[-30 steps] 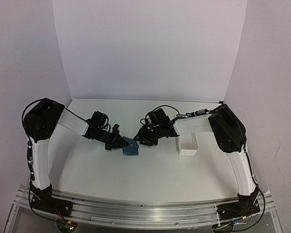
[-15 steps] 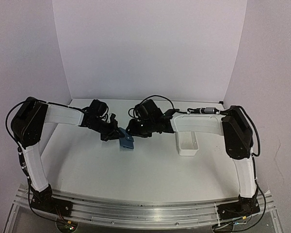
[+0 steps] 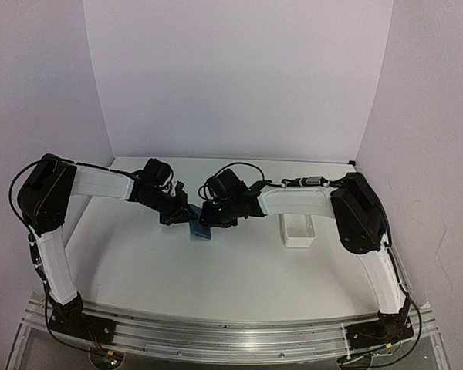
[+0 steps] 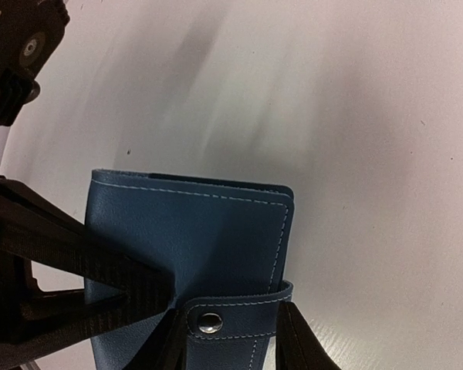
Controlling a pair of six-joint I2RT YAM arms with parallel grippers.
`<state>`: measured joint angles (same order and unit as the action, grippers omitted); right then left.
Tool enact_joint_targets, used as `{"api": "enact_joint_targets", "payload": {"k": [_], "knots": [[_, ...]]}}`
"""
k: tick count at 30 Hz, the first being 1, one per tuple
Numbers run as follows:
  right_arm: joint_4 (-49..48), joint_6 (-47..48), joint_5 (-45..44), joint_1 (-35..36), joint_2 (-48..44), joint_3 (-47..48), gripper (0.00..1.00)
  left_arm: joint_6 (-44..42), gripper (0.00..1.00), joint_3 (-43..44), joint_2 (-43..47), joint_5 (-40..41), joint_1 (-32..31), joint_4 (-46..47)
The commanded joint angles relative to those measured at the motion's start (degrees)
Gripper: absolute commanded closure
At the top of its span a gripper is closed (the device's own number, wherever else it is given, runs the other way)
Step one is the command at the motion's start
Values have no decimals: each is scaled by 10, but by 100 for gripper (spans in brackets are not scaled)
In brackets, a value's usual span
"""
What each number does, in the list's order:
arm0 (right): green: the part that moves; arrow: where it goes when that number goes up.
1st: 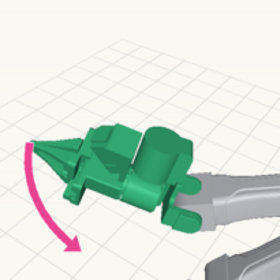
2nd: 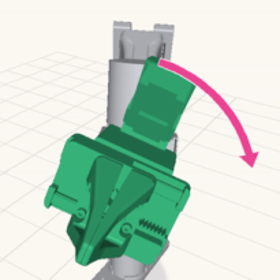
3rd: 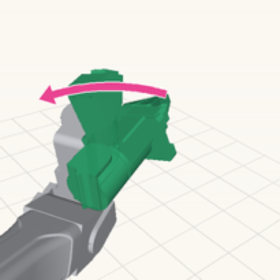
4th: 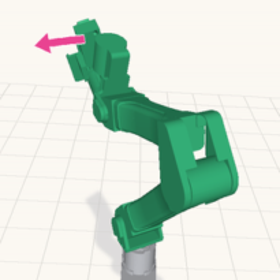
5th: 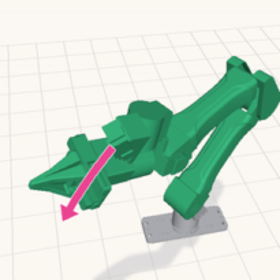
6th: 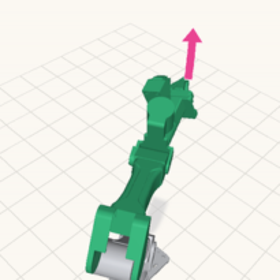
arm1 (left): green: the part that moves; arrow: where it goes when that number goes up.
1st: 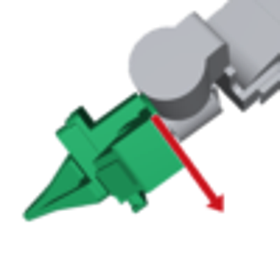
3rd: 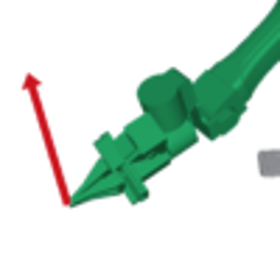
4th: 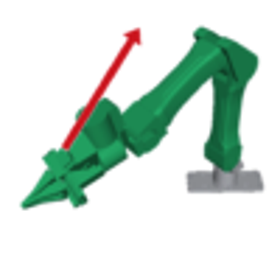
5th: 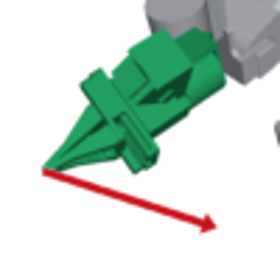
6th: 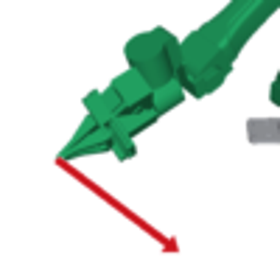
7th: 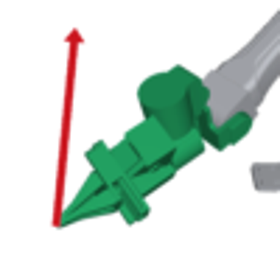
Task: Put the credit cards into the card holder
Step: Open the card holder at the center of the board.
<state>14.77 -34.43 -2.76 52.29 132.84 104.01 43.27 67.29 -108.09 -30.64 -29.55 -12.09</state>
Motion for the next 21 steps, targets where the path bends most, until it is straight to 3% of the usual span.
{"api": "enact_joint_targets", "payload": {"k": [1,7,17,21], "knots": [[13,13,10,3,20,36,63,-5,100,21,15,-10,-4,20],[21,8,-3,8,37,50,73,-5,100,23,16,-15,-6,27],[84,26,-83,13,48,63,99,-7,100,24,16,-19,-9,29],[91,35,-100,11,42,55,100,-12,100,25,17,-18,-9,23]]}}
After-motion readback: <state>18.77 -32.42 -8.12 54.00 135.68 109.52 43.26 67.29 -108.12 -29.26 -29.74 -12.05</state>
